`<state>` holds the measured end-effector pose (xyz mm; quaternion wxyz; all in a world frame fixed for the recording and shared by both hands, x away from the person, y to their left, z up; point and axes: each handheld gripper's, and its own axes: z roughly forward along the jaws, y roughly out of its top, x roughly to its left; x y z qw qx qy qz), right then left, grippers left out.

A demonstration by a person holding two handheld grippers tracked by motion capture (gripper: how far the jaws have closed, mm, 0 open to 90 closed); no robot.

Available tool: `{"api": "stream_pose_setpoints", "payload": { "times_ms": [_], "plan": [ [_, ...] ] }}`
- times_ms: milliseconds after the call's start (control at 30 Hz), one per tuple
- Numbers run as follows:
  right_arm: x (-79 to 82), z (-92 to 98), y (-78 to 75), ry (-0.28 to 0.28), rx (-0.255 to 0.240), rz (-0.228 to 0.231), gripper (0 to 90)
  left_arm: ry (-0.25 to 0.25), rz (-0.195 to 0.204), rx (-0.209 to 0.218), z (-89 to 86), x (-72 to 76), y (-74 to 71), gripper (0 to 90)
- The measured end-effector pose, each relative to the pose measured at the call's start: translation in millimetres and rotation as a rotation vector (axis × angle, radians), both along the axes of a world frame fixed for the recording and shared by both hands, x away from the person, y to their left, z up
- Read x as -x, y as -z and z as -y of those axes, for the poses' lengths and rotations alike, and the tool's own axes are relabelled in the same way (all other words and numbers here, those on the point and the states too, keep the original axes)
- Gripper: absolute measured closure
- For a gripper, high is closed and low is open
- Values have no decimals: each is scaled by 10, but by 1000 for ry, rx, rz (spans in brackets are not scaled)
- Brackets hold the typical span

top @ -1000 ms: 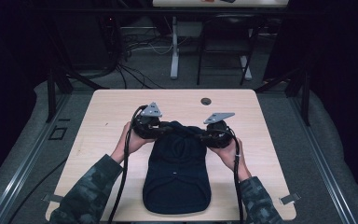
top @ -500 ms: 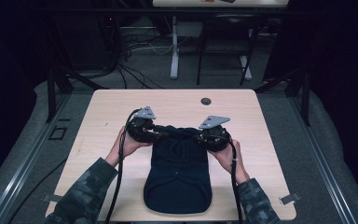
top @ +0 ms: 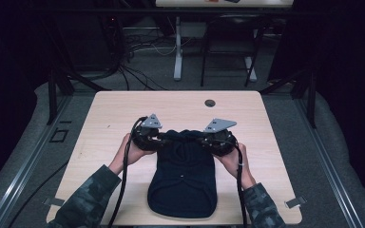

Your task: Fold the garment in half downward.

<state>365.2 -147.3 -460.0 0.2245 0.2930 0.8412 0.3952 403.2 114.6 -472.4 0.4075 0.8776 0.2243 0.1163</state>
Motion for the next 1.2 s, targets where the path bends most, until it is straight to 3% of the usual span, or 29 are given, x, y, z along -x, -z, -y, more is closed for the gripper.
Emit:
{"api": "stream_pose_setpoints", "payload": {
  "times_ms": [267,533,600,733,967,1200],
  "plan": [
    [18,47,-76,7,-40,10,751,-20,65,20,56,-2,-97,735],
    [-2,86,-235,49,-42,80,749,-51,161,36,121,-29,-254,735],
    [10,88,-244,42,-46,79,744,-55,163,42,116,-24,-254,735],
    [42,97,-201,16,-45,37,727,-59,172,45,111,-11,-209,735],
    [78,94,-79,4,-42,-18,710,-48,166,24,124,-4,-147,733],
    [112,97,-1,-3,-42,-39,710,-31,156,-8,142,19,-110,712]
  ]
}}
